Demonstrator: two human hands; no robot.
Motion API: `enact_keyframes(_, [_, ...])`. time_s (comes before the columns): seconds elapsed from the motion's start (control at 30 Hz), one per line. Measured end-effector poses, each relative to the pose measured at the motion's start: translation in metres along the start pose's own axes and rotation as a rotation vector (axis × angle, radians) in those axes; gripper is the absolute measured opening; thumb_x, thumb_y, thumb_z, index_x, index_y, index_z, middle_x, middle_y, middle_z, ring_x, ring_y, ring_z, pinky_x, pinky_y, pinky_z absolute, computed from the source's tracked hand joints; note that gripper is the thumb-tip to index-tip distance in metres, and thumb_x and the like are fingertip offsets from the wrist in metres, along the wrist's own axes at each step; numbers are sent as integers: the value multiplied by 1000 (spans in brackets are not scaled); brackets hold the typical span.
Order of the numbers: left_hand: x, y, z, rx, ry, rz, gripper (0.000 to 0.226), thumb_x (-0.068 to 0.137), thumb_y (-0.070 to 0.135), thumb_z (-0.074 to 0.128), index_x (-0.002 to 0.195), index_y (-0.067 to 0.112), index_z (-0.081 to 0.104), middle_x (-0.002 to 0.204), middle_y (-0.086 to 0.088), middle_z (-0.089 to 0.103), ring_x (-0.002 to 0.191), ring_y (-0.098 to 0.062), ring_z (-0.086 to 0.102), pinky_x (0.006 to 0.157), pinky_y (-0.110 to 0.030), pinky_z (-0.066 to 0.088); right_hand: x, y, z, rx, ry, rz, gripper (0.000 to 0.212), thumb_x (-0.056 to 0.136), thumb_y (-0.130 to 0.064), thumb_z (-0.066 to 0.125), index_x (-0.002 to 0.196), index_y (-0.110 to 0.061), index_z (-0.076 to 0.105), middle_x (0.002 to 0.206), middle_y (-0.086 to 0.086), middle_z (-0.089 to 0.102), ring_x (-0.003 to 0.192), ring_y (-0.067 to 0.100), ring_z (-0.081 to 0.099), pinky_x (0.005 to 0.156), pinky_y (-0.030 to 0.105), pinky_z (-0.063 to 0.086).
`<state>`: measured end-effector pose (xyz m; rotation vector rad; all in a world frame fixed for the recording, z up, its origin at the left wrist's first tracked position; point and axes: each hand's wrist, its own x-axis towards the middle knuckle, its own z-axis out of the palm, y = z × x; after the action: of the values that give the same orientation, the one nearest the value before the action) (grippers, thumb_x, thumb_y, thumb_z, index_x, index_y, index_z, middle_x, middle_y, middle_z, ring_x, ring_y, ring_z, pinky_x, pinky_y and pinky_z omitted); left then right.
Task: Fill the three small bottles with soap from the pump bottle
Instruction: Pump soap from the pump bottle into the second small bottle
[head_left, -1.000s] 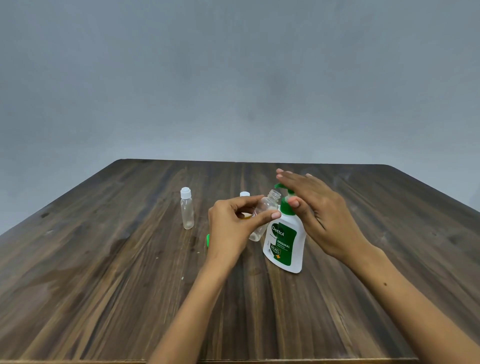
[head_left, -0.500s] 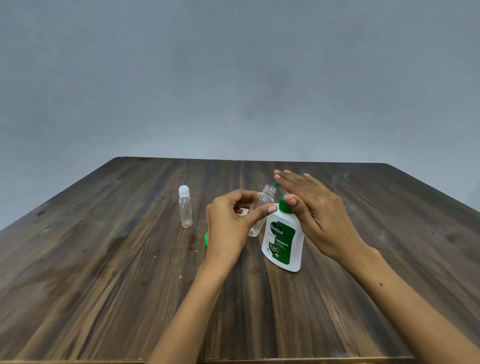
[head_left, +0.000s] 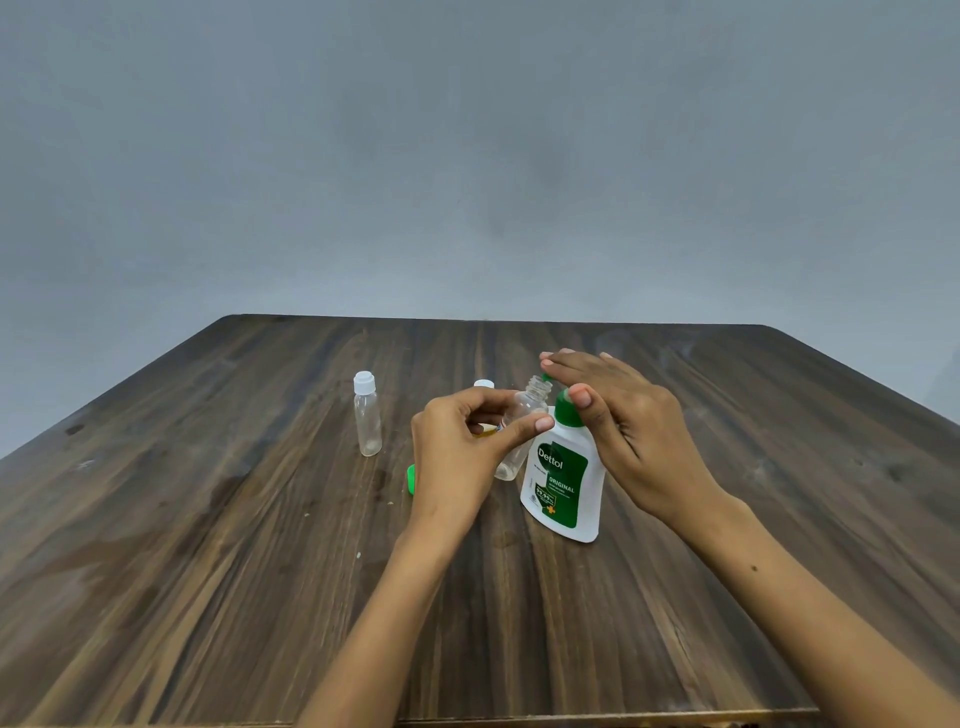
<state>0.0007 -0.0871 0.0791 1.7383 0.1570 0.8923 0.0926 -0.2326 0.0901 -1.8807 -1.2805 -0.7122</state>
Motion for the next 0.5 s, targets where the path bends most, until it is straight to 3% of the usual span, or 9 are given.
enact_keyframes(0.17, [2, 0, 0, -5, 3, 2, 26, 63, 32, 87, 86, 24, 76, 78, 7, 75, 74, -5, 69, 69, -15, 53, 1, 3, -2, 12, -4, -6, 62, 101, -54, 20, 129, -16, 60, 134, -4, 58, 130, 10, 48, 112, 40, 36])
enact_keyframes(0.5, [0, -1, -1, -7, -9, 4, 26, 61, 35, 86, 83, 34, 71, 78, 12, 74, 75, -2, 69, 71, -15, 55, -2, 6, 3, 61, 30, 13, 61, 102, -54, 22, 123, -16, 65, 129, -4, 63, 127, 9, 52, 108, 42, 40])
